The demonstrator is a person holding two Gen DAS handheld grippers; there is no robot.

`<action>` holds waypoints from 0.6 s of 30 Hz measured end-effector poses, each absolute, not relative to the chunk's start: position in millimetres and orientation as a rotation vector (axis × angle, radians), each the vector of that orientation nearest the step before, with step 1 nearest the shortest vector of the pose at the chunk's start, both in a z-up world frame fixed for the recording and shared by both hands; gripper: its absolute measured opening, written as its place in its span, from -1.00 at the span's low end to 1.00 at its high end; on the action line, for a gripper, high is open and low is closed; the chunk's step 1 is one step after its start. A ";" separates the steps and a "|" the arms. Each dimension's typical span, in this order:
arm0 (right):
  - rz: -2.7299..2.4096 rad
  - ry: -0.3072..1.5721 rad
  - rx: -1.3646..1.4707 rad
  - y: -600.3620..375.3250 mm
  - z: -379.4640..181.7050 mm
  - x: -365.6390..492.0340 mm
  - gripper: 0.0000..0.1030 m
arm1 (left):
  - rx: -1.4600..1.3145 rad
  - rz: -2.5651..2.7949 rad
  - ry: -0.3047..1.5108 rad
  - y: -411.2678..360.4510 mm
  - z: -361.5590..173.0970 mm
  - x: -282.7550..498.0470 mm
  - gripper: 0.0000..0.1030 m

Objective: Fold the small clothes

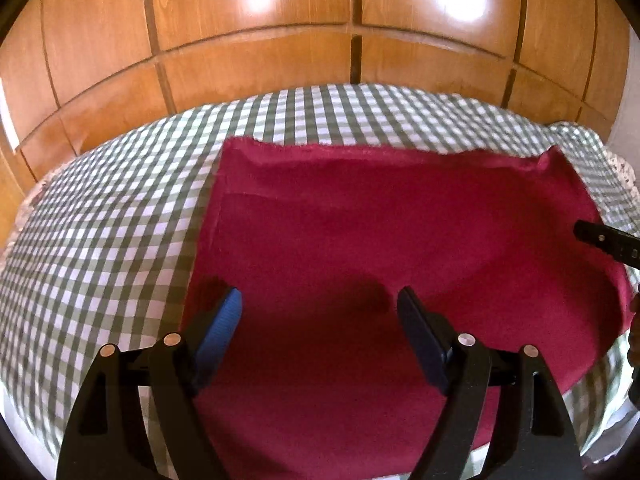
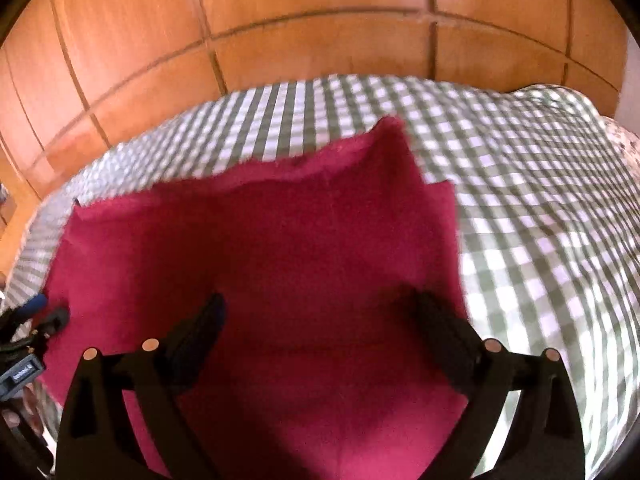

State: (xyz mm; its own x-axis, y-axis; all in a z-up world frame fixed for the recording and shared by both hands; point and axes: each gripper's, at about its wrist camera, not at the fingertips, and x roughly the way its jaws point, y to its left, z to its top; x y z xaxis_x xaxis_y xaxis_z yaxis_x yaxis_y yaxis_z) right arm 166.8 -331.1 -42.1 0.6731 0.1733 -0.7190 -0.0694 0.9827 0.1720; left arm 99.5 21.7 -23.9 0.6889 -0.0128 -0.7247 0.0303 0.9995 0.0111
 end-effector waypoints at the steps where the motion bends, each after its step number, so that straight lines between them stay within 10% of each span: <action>1: 0.134 0.813 0.165 -337.1 -39.4 162.3 0.88 | 0.020 -0.024 0.800 20.8 -20.4 97.0 0.53; 18: 0.220 0.909 0.419 -370.0 -67.4 106.0 0.79 | -0.005 -0.081 0.729 2.1 9.5 61.4 0.64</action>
State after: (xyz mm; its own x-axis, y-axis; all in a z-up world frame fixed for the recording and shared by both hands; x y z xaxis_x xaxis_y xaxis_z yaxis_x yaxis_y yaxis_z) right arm 106.0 -370.0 -67.4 0.5999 0.3577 -0.7157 -0.0091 0.8975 0.4409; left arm 61.4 2.1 9.5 0.7429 -0.0755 -0.6652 0.0717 0.9969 -0.0330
